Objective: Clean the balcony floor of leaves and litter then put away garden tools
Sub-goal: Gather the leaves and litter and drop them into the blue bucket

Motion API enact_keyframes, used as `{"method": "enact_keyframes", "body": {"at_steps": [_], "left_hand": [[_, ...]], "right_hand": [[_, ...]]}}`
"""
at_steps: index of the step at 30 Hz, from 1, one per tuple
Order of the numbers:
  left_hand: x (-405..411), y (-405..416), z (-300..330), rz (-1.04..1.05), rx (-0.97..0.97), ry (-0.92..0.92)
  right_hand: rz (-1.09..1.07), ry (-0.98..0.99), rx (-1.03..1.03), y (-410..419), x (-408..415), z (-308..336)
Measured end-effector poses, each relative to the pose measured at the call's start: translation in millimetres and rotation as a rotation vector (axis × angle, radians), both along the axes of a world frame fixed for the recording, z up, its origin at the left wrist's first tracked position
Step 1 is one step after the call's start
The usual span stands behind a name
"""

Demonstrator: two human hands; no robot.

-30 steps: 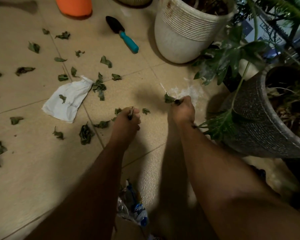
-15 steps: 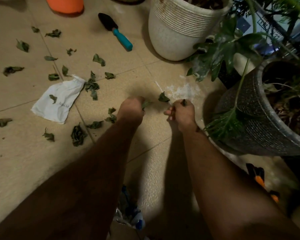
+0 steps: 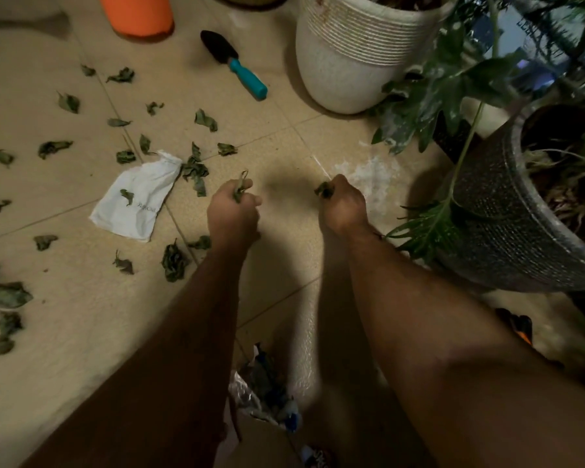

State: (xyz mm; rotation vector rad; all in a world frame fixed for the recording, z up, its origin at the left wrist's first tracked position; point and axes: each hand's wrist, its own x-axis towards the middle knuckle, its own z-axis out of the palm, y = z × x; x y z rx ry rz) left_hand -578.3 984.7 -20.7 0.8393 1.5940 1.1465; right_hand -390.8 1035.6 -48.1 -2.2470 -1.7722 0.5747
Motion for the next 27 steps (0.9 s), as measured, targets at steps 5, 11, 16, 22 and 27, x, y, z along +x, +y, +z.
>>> {"method": "enact_keyframes", "body": {"at_steps": [5, 11, 16, 22, 27], "left_hand": [[-33.3, -18.4, 2.9, 0.107, -0.095, -0.094], [-65.7, -48.1, 13.7, 0.188, -0.168, 0.000], [-90.0, -55.7, 28.9, 0.433, -0.284, -0.026], [-122.9, -65.6, -3.6, 0.488, -0.323, -0.114], [-124.9, -86.3, -15.1, 0.401, -0.279, 0.044]], "right_hand": [[-0.369, 0.513, -0.001, -25.7, -22.8, 21.5], [-0.733, 1.403, -0.196, -56.7, -75.1, 47.8], [-0.702, 1.632, -0.264, -63.1, -104.3, 58.3], [-0.555, 1.407, -0.298, -60.6, -102.8, 34.4], [-0.596, 1.258, -0.264, -61.5, -96.8, 32.9]]}}
